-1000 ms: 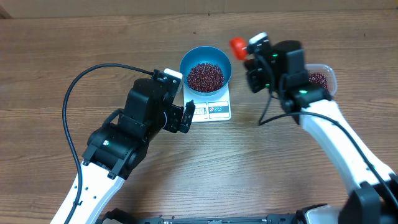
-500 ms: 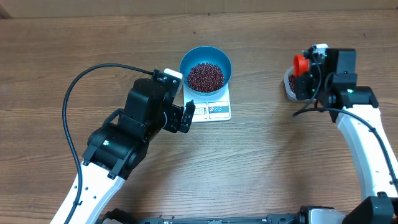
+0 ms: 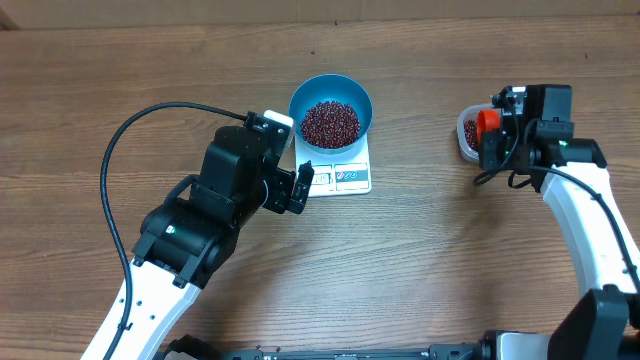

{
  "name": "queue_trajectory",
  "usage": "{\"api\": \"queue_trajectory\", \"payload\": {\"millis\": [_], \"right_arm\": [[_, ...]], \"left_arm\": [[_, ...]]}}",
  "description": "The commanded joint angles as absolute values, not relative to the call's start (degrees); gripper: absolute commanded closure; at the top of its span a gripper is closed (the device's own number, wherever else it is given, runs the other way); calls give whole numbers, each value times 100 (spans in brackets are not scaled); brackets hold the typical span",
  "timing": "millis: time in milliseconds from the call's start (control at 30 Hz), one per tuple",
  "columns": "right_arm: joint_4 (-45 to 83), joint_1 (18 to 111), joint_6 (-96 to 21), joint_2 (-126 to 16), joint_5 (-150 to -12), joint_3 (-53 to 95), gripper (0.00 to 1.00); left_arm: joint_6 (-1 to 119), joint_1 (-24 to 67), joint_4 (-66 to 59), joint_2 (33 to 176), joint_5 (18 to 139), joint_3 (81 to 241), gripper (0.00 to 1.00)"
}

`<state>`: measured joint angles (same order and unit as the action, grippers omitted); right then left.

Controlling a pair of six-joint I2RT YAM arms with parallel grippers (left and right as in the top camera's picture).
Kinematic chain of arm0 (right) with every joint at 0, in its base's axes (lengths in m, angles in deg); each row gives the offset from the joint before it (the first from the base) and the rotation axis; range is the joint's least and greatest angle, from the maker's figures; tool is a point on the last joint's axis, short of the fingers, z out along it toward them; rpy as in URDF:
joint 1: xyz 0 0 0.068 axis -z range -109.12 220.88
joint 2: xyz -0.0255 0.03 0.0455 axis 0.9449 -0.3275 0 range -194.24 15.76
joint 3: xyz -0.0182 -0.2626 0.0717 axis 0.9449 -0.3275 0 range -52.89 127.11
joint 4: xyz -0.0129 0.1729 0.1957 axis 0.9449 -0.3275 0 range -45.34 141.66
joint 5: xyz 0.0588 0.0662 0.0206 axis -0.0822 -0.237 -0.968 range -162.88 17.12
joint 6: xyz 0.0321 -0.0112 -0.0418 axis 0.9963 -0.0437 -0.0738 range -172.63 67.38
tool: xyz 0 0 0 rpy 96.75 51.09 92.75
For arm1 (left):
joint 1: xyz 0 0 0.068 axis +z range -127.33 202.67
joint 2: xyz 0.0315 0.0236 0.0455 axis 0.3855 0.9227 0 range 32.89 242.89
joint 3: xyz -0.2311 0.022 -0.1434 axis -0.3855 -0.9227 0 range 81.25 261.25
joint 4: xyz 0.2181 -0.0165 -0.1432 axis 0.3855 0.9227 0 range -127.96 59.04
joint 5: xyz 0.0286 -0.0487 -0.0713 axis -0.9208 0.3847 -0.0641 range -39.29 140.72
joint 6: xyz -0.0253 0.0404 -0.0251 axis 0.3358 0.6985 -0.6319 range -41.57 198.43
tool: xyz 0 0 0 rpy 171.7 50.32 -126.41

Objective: Scoop item into bowl and weigh 150g on scale
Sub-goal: 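Lift the scoop and move it back over the bean tub, then dip the scoop into the tub and pick up a small amount of beans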

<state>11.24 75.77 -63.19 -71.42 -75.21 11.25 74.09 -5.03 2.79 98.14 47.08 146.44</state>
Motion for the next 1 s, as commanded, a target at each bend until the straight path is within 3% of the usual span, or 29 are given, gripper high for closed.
{"api": "queue_trajectory", "payload": {"millis": [0, 967], "right_arm": [[1146, 7612, -6291, -7386, -7484, 1079, 96], [1384, 7612, -6330, -7856, -7418, 1096, 96]], "left_arm": [[7370, -472, 275, 9814, 4758, 14653, 0], [7370, -472, 273, 9814, 4758, 14653, 0]]}}
